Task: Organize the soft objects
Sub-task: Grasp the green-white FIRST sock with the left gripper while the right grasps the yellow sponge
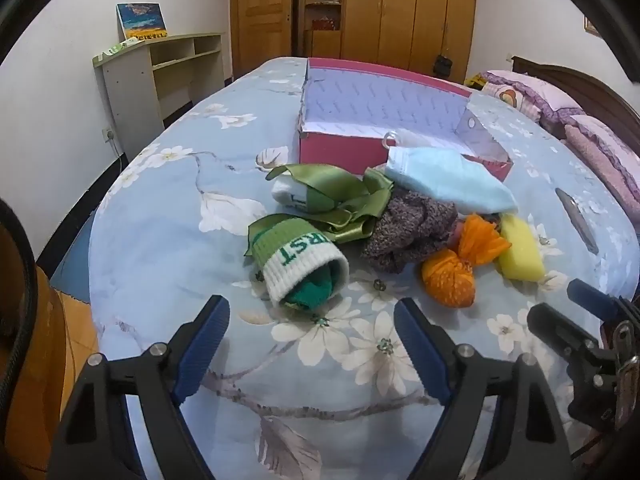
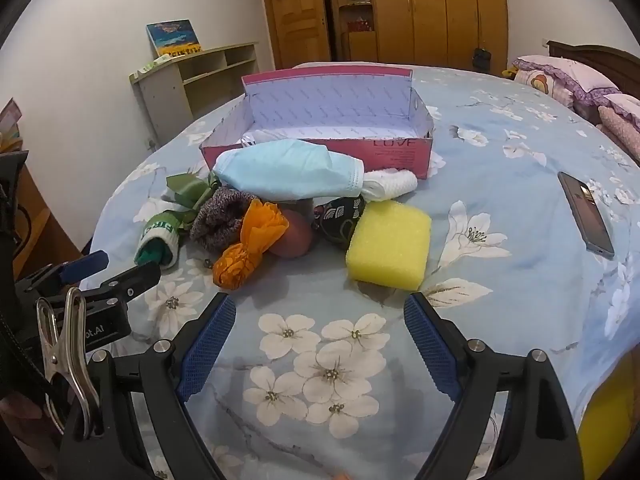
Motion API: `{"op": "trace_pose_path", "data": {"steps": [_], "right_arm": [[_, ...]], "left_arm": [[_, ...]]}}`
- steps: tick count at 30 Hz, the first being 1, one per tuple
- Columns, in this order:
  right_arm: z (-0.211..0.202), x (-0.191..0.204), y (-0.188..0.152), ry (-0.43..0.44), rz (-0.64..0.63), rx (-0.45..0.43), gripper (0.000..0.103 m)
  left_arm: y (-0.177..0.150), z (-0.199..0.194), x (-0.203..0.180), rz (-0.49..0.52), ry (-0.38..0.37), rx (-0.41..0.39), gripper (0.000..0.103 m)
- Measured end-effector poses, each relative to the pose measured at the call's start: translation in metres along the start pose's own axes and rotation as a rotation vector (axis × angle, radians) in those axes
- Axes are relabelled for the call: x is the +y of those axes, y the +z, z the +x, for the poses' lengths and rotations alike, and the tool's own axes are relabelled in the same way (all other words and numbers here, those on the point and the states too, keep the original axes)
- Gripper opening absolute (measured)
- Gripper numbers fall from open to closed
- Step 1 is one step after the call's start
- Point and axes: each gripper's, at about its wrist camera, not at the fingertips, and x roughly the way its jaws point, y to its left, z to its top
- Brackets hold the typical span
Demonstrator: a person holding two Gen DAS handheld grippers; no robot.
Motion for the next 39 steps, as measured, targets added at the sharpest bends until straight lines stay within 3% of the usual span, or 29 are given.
{"op": "trace_pose_path", "data": {"steps": [19, 27, 33, 39], "right_arm": [[0.01, -0.014, 0.005, 0.006, 0.052, 0.034, 0.089], [0.011, -0.026, 0.006, -0.011, 0.083, 0.029, 0.089], [0.01, -0.038, 0.01, 0.001, 0.107, -0.015, 0.089], [0.019, -0.052, 0.018, -0.023, 0.119, 0.022, 0.089]], "left_arm": [[0.014, 0.017, 0.012, -0.01, -0.018, -0.003, 0.085], [0.016, 0.026, 0.015, -0.022, -0.034, -0.002, 0.074], [0.019, 0.034, 0.017, -0.031, -0.032, -0.001, 0.073], [0.019, 0.042, 0.018, -0.034, -0.041, 0.008, 0.072]]}}
